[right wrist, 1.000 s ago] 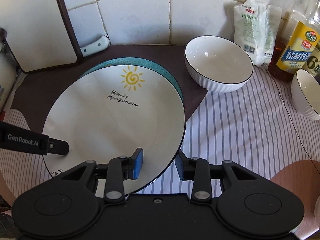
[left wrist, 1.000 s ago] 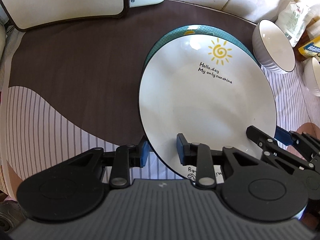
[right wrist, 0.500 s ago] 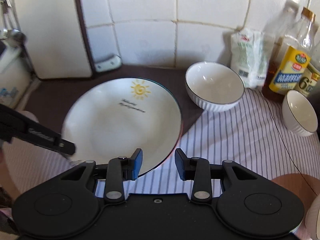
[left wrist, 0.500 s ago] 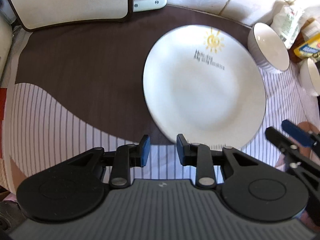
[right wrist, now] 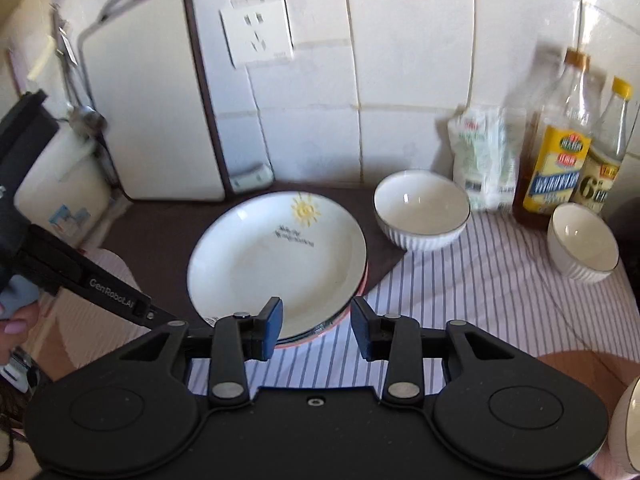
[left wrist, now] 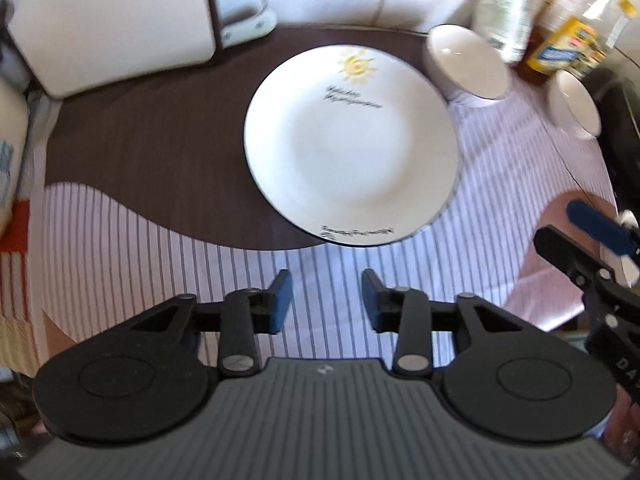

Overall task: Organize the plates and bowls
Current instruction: 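Open both grippers and pull back from the plate stack, then move both tools to the rim of a white ribbed bowl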

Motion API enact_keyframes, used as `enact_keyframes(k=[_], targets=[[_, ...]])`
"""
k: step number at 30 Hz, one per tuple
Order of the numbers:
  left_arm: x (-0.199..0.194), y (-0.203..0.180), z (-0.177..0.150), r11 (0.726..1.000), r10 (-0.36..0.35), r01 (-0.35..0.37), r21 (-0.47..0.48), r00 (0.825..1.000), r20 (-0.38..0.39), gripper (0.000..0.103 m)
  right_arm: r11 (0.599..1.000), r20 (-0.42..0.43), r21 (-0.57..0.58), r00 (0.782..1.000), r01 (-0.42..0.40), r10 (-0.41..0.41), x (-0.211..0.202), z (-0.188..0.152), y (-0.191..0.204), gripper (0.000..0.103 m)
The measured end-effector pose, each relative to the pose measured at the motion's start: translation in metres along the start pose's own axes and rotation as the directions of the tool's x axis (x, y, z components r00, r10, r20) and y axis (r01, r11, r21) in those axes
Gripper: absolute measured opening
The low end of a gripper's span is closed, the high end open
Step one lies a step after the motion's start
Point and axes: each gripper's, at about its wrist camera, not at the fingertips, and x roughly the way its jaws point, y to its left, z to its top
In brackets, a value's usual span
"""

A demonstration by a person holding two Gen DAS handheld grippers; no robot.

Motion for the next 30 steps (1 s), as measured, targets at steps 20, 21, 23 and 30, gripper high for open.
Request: enact_keyframes(k=[20, 21, 23, 30], targets=[[-0.054, -0.152, -0.028, 0.975, -0.009, 0.005, 0.223, 1.0, 0.015, 0.068, 1.0, 0.108, 0.007, 0.994, 0.021, -0.021, -0.123, -0.051, -0.104, 0.076], [-0.054, -0.161, -0.028, 0.975, -0.008, 0.005, 0.224, 1.0, 0.015, 0.069, 0.999, 0.105, 0.006, 0.994, 0.041, -0.042, -0.124, -0.057, -0.112, 0.078], [-0.053, -0.178, -0.028, 0.971, -0.036, 0.036, 0.238, 0.999, -0.005, 0.069, 0.997, 0.091, 0.014, 0.993, 0.077, -0.078, -0.124, -0.07, -0.13, 0.078], [-0.044, -0.227, -0.028, 0.966, -0.1, 0.106, 0.238, 0.994, -0.04, 0.073, 0.988, 0.1, 0.019, 0.982, 0.156, -0.158, -0.14, -0.107, -0.18, 0.092]])
